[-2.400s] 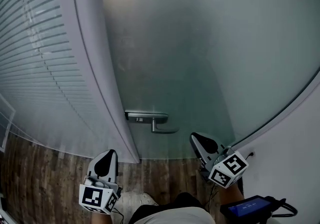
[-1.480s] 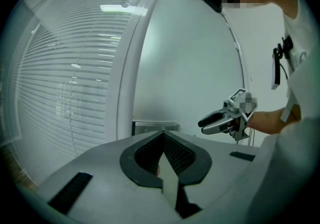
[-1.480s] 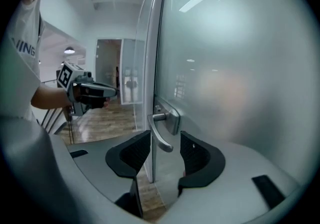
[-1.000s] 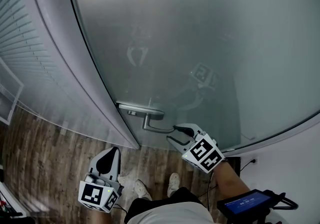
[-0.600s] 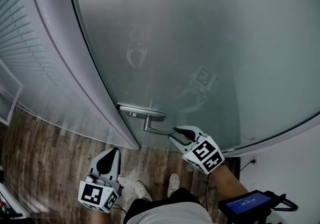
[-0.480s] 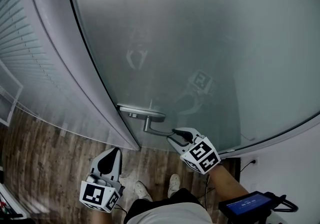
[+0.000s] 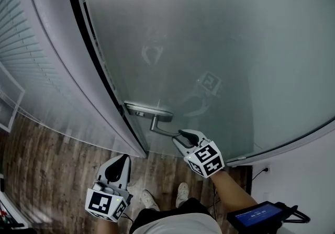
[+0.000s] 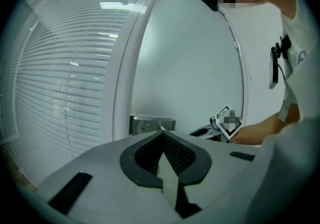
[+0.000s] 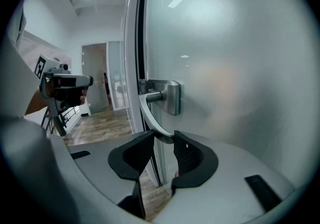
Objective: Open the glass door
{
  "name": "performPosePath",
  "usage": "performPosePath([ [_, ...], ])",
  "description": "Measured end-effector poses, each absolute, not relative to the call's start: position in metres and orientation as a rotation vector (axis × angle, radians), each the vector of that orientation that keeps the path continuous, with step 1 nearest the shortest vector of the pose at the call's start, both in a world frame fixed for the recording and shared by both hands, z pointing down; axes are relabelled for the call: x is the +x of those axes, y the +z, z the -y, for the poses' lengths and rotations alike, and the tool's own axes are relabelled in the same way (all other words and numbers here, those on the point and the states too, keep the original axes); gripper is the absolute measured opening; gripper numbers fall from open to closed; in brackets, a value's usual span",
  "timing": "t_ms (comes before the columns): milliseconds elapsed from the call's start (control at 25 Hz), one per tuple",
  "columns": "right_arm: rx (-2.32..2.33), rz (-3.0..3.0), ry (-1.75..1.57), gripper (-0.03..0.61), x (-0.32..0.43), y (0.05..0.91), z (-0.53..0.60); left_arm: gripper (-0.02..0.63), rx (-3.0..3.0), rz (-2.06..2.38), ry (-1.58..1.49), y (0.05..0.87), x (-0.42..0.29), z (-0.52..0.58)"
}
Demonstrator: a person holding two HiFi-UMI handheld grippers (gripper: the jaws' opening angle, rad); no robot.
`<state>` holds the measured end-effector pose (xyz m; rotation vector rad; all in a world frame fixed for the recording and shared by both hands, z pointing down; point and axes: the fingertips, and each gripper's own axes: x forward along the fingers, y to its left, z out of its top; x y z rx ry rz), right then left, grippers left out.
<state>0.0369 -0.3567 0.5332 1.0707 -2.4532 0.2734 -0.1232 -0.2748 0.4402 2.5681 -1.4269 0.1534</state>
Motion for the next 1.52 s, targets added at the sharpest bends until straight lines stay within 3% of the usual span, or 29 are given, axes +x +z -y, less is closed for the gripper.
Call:
performPosePath([
  [1520, 1.279, 2.342, 0.248, 0.121, 0.098, 0.506, 0.529, -0.002, 2.517, 1.518, 0.109, 0.429, -0.121, 0.311],
])
